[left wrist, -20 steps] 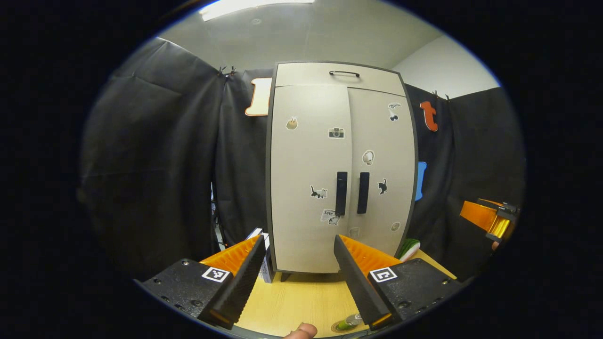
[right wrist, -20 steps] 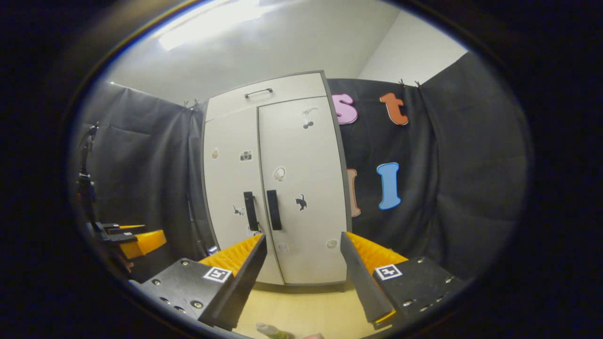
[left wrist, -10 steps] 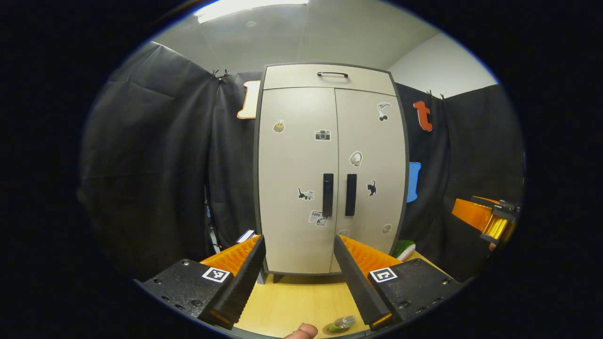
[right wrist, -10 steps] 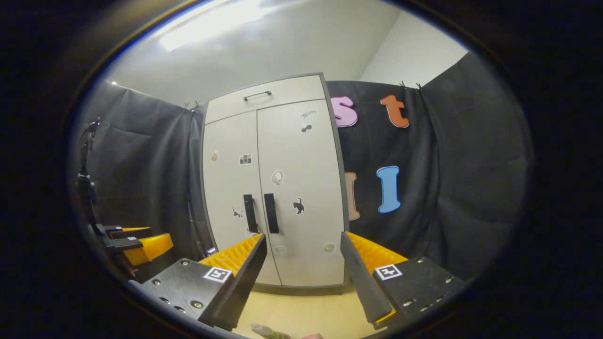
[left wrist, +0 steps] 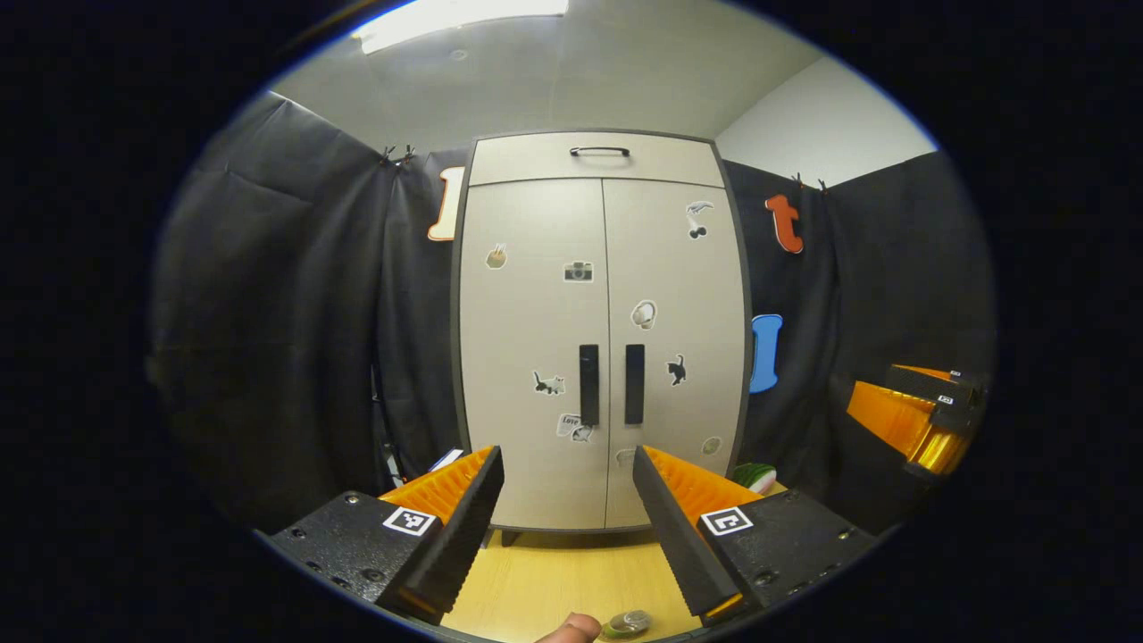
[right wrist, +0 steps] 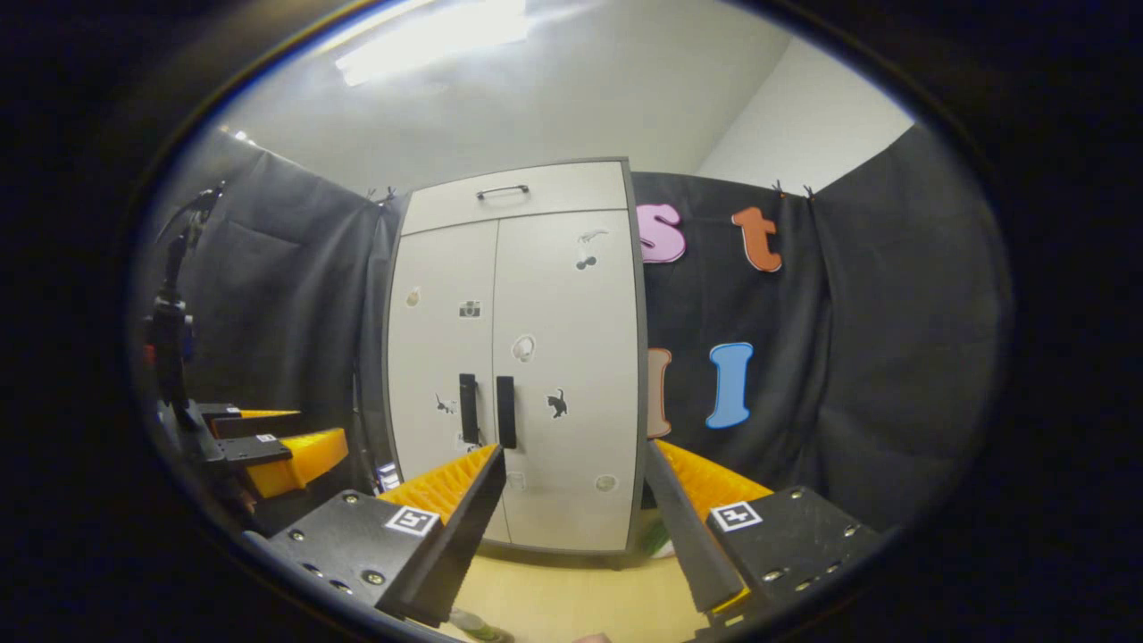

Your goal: Grasp the bottle in the cabinet with the left hand and place it on the coaster, then close the right door with the right hand and the left door with the left hand.

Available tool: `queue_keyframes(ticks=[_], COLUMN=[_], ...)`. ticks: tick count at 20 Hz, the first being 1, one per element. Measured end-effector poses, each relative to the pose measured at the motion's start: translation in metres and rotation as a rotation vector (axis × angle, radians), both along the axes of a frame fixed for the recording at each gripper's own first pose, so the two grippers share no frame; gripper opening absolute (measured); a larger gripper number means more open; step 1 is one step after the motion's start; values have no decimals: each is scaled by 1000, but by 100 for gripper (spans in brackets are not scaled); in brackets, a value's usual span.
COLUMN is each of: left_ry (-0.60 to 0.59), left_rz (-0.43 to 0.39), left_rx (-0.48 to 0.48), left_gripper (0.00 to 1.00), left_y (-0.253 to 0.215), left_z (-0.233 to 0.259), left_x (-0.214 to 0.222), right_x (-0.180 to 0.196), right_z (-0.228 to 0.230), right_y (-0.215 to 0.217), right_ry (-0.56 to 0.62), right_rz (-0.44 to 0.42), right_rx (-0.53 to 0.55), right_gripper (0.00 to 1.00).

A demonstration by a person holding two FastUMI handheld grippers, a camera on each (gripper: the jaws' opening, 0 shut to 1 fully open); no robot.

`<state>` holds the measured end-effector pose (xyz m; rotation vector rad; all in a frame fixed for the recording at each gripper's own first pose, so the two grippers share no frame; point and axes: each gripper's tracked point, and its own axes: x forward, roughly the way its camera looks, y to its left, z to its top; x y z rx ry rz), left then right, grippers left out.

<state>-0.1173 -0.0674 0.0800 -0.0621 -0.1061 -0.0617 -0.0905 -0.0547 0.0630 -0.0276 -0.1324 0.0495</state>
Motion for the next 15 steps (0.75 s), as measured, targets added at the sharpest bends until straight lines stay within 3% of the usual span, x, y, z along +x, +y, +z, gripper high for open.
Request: queue_keyframes(ticks=[6,15], left_ry=[-28,-5], left_rz=[9,-40], left_rx=[-6,-48], left_gripper=[92,92], left_y=[-21,-43], left_z=[12,11], left_x=[-2,4], right_x=[-14,-27], right_z=[1,0], right_y=[-28,-55], right_ry=[-1,4], right_rz=[-22,-78], right_rx=[19,37], right_gripper=[95,92])
